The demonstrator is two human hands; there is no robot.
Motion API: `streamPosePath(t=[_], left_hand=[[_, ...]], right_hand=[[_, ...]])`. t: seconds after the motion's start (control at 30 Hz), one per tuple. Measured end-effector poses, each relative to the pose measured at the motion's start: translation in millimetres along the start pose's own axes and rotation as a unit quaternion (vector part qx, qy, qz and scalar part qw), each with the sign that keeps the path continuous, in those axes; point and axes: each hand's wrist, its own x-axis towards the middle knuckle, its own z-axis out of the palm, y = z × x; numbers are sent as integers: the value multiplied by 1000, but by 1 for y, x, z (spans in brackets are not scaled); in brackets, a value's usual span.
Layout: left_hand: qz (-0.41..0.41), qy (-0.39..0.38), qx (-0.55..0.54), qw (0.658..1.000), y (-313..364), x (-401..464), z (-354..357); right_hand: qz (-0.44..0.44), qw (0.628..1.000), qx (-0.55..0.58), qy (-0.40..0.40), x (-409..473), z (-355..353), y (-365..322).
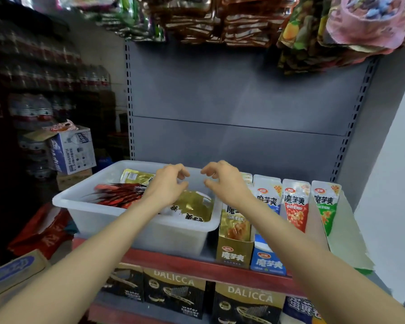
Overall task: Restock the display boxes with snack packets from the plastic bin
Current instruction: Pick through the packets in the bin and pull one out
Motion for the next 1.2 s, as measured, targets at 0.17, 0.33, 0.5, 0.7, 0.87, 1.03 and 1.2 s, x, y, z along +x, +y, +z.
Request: streamPosePath(t=[0.17, 0.33, 0.5, 0.7, 0.87, 1.03, 1.2], left_hand=[[-69, -70, 100, 990, -56, 11, -28], [-74, -216, 139, 963, -70, 15, -29], [-92, -224, 163, 956, -76, 17, -23], [-107, -207, 157, 960, -70, 10, -18], [-114, -214, 154, 958, -66, 9, -19], [-118, -184, 109, 970, -64, 9, -19], [-111, -143, 31, 983, -63, 5, -25]], right_hand=[[18, 982, -69, -175, 39, 42, -25], [9, 906, -222, -360, 46, 55, -21], [-2, 918, -236, -318, 50, 52, -13], [-27, 918, -266, -291, 51, 47, -6], [-103, 897, -345, -258, 52, 31, -10], [-141, 897, -355, -225, 51, 23, -8], [-129, 942, -267, -158, 46, 21, -6]])
